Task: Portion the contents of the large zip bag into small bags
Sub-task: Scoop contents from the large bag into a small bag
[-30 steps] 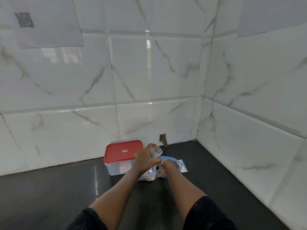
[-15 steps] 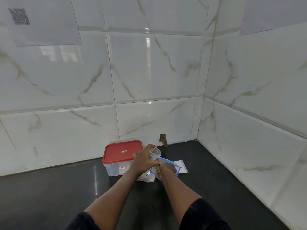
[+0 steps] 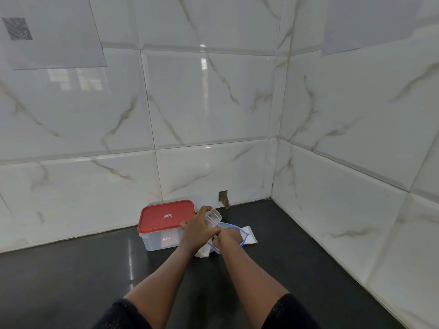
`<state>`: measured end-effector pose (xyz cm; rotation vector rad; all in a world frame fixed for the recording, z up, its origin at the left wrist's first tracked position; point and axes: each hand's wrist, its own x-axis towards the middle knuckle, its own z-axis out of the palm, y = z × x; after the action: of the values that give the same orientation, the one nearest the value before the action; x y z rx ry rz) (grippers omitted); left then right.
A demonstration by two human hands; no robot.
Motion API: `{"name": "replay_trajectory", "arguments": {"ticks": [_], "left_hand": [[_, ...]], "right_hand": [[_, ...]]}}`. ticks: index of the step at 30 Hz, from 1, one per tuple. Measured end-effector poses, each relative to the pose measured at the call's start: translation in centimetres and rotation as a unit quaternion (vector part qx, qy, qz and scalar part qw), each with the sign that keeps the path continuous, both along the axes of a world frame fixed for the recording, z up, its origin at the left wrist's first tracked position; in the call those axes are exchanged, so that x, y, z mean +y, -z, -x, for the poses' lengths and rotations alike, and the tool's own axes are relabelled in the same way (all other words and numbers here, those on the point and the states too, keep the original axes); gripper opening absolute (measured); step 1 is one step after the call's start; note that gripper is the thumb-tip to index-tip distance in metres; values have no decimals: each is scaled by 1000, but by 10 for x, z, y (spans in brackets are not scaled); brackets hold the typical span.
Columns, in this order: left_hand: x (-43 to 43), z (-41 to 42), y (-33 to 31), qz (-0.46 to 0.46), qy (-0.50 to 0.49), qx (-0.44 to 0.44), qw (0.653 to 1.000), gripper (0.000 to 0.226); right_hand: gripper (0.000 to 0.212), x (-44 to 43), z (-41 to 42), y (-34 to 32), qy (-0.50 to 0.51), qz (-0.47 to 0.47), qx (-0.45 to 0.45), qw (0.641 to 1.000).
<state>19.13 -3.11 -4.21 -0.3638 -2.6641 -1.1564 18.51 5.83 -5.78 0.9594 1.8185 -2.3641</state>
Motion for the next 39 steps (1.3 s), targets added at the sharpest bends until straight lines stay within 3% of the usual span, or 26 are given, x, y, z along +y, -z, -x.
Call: {"name": "replay_trajectory", "arguments": {"ticks": [6,12,23,34,39], "left_hand": [[1,1,-3,-29,-44,-26,998,48],[1,-2,0,-51,-56,-35,997,50],[10,-15,10,-44,-42,-38,997,52],[9,-24,13,-15,-47,-32,998,53],[7,-26,12,-24,-43,-43,998,56]], "right_hand": [[33,14,-9,-15,1,-225,-58,973],[25,41,-18,-22,-32,-336,-57,939],[20,70,-37,-19,-46,-327,-80,940],[24,99,-51,-32,-77,-189,-95,974],[36,123,-62,-63,-170,-153,-112,967]]}}
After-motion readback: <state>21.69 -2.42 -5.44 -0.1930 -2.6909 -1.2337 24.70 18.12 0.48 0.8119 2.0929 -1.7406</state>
